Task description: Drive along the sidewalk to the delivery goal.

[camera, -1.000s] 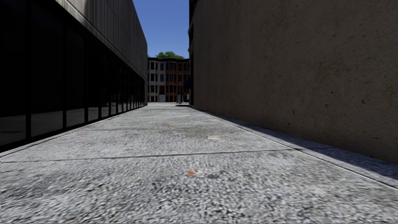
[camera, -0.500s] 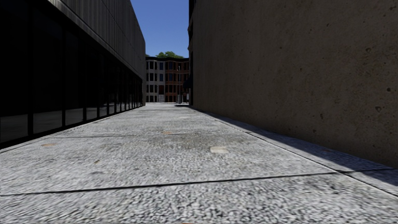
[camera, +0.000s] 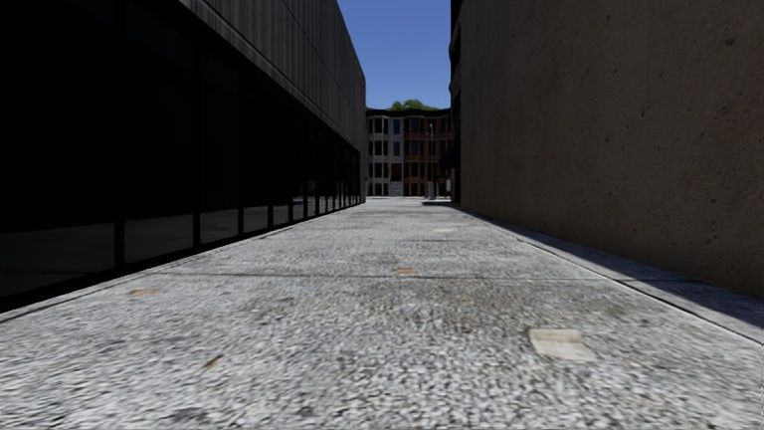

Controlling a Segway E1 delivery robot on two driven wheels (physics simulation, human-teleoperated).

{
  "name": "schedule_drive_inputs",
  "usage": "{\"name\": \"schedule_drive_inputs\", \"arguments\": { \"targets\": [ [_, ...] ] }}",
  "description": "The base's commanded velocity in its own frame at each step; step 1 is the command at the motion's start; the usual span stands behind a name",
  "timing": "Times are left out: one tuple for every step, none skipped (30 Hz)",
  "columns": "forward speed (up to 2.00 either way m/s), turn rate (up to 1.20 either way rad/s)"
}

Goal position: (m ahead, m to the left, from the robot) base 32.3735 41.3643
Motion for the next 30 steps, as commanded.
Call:
{"name": "schedule_drive_inputs", "arguments": {
  "targets": [
    [2.00,0.00],
    [2.00,0.00],
    [2.00,0.00],
    [2.00,0.00],
    [2.00,0.00],
    [2.00,0.00],
    [2.00,0.00],
    [2.00,0.00],
    [2.00,0.00],
    [2.00,0.00],
    [2.00,0.00],
    [2.00,0.00],
    [2.00,0.00],
    [2.00,0.00],
    [2.00,0.00],
    [2.00,0.00],
    [2.00,0.00],
    [2.00,0.00],
    [2.00,0.00],
    [2.00,0.00],
    [2.00,0.00],
    [2.00,0.00],
    [2.00,0.00],
    [2.00,0.00],
    [2.00,0.00],
    [2.00,0.00],
    [2.00,0.00],
    [2.00,0.00],
    [2.00,0.00],
    [2.00,0.00]
  ]
}}
